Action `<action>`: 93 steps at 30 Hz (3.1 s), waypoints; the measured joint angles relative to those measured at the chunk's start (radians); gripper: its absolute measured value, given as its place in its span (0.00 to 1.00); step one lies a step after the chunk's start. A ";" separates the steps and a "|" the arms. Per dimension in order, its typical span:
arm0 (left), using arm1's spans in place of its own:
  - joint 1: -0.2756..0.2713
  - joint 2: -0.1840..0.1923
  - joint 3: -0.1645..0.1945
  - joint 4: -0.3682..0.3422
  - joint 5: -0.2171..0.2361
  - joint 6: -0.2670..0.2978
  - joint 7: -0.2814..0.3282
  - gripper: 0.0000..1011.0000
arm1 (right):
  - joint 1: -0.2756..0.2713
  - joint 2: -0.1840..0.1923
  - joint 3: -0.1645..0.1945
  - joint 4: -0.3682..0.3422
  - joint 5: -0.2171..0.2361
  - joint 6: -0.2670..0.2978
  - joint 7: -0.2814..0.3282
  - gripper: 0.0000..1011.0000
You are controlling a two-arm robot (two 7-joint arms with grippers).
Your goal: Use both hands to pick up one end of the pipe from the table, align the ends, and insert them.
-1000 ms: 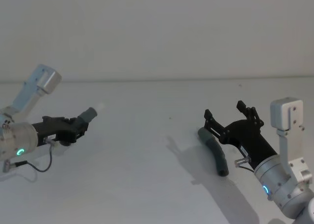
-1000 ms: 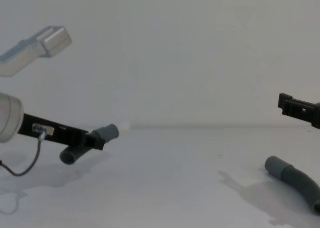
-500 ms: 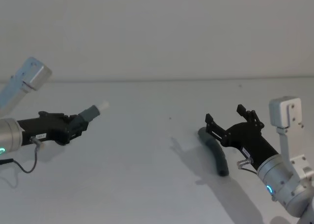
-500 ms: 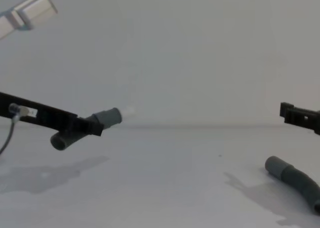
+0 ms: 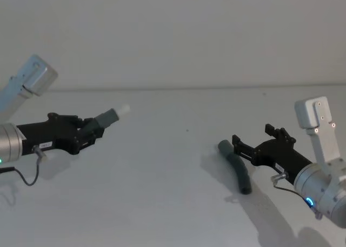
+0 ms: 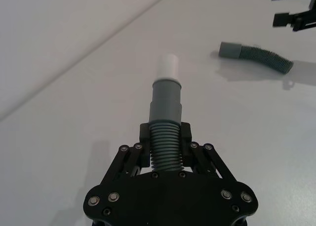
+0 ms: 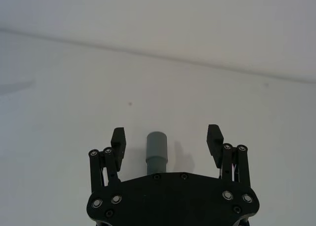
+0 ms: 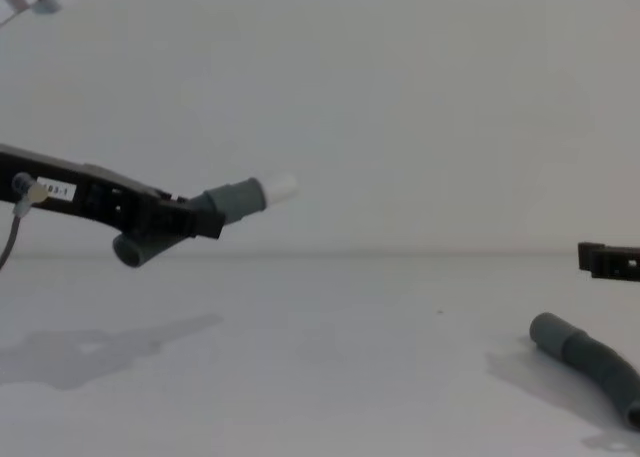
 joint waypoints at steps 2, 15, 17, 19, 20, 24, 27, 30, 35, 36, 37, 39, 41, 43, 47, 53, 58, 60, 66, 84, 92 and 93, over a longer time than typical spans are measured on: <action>-0.003 -0.001 0.003 0.000 0.003 -0.031 -0.002 0.30 | 0.011 0.010 0.002 -0.010 0.008 0.056 0.008 0.99; 0.005 -0.025 0.007 0.013 0.014 -0.163 0.015 0.30 | 0.082 0.064 -0.008 -0.061 0.040 0.305 0.063 0.99; 0.008 -0.027 0.008 0.014 0.014 -0.180 0.017 0.30 | 0.088 0.068 -0.009 -0.068 0.043 0.334 0.070 0.99; 0.011 -0.030 0.008 0.016 0.014 -0.196 0.020 0.30 | 0.093 0.070 -0.010 -0.071 0.046 0.348 0.075 0.99; 0.013 -0.031 0.009 0.016 0.014 -0.203 0.021 0.30 | 0.097 0.072 -0.011 -0.075 0.048 0.360 0.079 0.99; 0.017 -0.034 0.011 0.018 0.012 -0.223 0.024 0.30 | 0.106 0.073 -0.014 -0.079 0.050 0.385 0.088 0.99; 0.020 -0.036 0.013 0.019 0.006 -0.236 0.023 0.30 | 0.112 0.074 -0.017 -0.080 0.051 0.399 0.094 0.99; 0.022 -0.036 0.016 0.020 -0.002 -0.242 0.018 0.30 | 0.117 0.074 -0.019 -0.078 0.051 0.409 0.099 0.99; 0.020 -0.031 0.023 0.022 -0.020 -0.243 -0.006 0.30 | 0.125 0.073 -0.024 -0.067 0.049 0.417 0.105 0.99; 0.019 -0.029 0.024 0.023 -0.023 -0.243 -0.010 0.30 | 0.125 0.073 -0.024 -0.067 0.049 0.417 0.105 0.99; 0.018 -0.029 0.025 0.024 -0.026 -0.242 -0.015 0.30 | 0.127 0.072 -0.025 -0.063 0.048 0.418 0.107 0.99; 0.015 -0.023 0.029 0.026 -0.034 -0.241 -0.031 0.30 | 0.128 0.071 -0.026 -0.059 0.047 0.418 0.109 0.99; 0.010 -0.018 0.034 0.029 -0.042 -0.241 -0.051 0.30 | 0.131 0.069 -0.027 -0.051 0.045 0.418 0.112 0.99; 0.005 -0.014 0.038 0.033 -0.046 -0.241 -0.063 0.30 | 0.133 0.065 -0.029 -0.042 0.043 0.417 0.115 0.99; -0.009 -0.006 0.049 0.041 -0.051 -0.249 -0.096 0.30 | 0.137 0.060 -0.031 -0.028 0.041 0.414 0.120 0.99; -0.037 0.000 0.068 0.059 -0.048 -0.279 -0.137 0.30 | 0.142 0.051 -0.035 -0.004 0.038 0.406 0.126 0.99; -0.061 0.000 0.083 0.074 -0.042 -0.302 -0.163 0.30 | 0.145 0.045 -0.039 0.014 0.035 0.398 0.129 0.99; -0.066 0.000 0.086 0.077 -0.040 -0.307 -0.168 0.30 | 0.147 0.042 -0.040 0.024 0.033 0.393 0.129 0.99; -0.080 -0.001 0.095 0.086 -0.036 -0.321 -0.184 0.30 | 0.149 0.034 -0.044 0.047 0.027 0.385 0.131 0.99; -0.098 -0.001 0.105 0.097 -0.031 -0.338 -0.203 0.30 | 0.160 0.013 -0.058 0.116 0.025 0.361 0.142 0.99; -0.100 -0.001 0.107 0.099 -0.030 -0.341 -0.205 0.30 | 0.171 0.007 -0.063 0.144 0.030 0.349 0.145 0.99; -0.101 -0.001 0.107 0.099 -0.030 -0.341 -0.206 0.30 | 0.171 0.006 -0.064 0.147 0.030 0.347 0.145 0.99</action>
